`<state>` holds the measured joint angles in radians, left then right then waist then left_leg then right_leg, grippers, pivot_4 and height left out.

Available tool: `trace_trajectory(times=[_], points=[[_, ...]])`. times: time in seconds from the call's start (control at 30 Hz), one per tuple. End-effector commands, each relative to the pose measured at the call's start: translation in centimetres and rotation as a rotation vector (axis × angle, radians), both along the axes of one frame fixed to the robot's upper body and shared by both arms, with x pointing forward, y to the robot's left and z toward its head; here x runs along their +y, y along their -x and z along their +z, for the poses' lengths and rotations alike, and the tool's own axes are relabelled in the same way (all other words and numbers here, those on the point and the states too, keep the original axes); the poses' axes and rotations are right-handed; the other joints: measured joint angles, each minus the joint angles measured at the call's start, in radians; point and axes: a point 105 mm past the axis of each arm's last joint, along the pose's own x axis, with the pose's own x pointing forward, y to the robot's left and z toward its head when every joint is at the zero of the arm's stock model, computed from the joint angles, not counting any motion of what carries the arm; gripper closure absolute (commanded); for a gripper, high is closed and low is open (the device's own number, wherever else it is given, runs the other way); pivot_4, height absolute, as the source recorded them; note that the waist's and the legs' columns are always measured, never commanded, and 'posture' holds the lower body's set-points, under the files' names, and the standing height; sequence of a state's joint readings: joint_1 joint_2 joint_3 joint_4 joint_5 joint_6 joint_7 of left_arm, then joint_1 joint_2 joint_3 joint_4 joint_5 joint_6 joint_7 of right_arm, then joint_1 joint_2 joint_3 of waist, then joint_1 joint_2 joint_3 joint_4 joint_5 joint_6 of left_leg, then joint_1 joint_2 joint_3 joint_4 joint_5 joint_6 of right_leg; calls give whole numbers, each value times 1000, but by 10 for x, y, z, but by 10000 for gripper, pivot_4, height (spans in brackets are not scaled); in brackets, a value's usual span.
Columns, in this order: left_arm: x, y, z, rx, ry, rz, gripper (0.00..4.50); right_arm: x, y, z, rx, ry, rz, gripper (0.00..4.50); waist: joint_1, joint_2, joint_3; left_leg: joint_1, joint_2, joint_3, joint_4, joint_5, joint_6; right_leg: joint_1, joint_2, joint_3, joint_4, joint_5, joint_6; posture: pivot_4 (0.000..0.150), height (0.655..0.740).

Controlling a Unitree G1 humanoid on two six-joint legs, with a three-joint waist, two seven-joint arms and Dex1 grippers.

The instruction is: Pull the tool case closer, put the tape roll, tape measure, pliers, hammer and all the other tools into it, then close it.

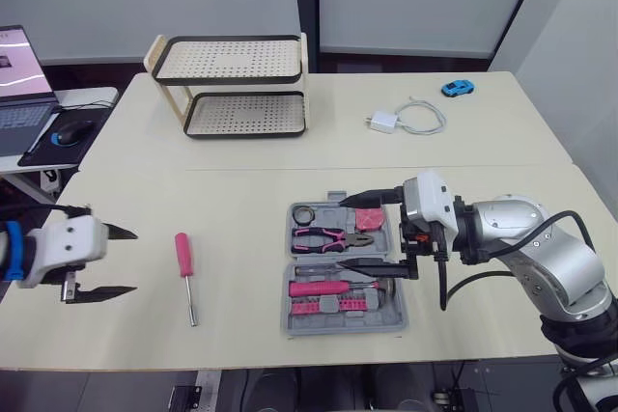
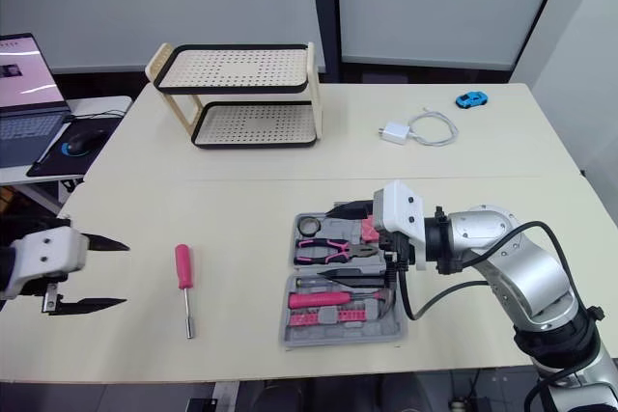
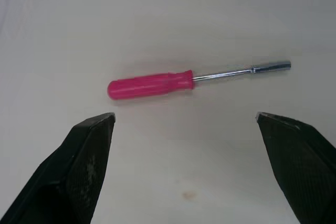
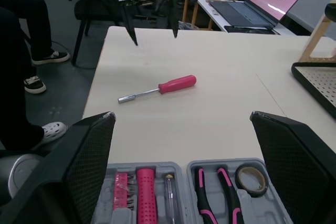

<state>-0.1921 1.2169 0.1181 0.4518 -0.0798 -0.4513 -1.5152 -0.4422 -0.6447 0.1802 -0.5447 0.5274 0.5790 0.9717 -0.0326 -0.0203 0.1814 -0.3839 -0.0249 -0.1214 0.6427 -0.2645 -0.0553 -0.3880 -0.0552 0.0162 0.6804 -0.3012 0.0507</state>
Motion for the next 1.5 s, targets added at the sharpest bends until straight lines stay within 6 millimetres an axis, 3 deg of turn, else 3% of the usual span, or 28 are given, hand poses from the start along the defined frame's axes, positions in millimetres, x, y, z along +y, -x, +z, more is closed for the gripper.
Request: trace_trajectory(times=[0.03,0.33,0.63,0.73,1.1,1.37,1.5], points=[[2,-3,-19,44,-195,-203,0,0,3,5,-31,-12,-35,809,-2,0,0,0,1,0,0,0,0,0,1,0,0,0,0,1500,7400],[-17,-33,-51,-3,-307,-421,0,-7,12,-2,-5,12,-96,809,-1,-2,0,-1,1,-1,2,0,0,0,1,-1,1,0,0,1500,7400],[-30,-48,-69,-27,-378,-519,0,-11,17,-3,14,27,-121,809,-2,-2,0,-1,0,-1,2,0,0,0,1,-1,2,0,0,1500,7400],[-32,-44,-76,-13,-379,-560,5671,-11,15,-1,12,31,-124,0,-3,-1,0,0,0,-1,2,0,0,0,1,-1,2,0,0,1500,7400],[-24,-46,-87,5,-438,-545,39322,-13,14,1,16,41,-112,0,2,9,-7,2,-1,-2,2,0,0,3,1,-1,3,0,0,1500,7400],[-20,-48,-79,3,-380,-426,39335,-14,14,3,10,47,-97,0,1,12,-8,2,-1,-2,2,0,0,3,1,-1,4,0,0,1500,7400],[-23,-56,-54,-24,-255,-282,39335,-13,14,3,8,47,-93,0,-3,10,-7,1,0,-2,3,0,0,2,1,-2,4,0,0,1500,7400]])
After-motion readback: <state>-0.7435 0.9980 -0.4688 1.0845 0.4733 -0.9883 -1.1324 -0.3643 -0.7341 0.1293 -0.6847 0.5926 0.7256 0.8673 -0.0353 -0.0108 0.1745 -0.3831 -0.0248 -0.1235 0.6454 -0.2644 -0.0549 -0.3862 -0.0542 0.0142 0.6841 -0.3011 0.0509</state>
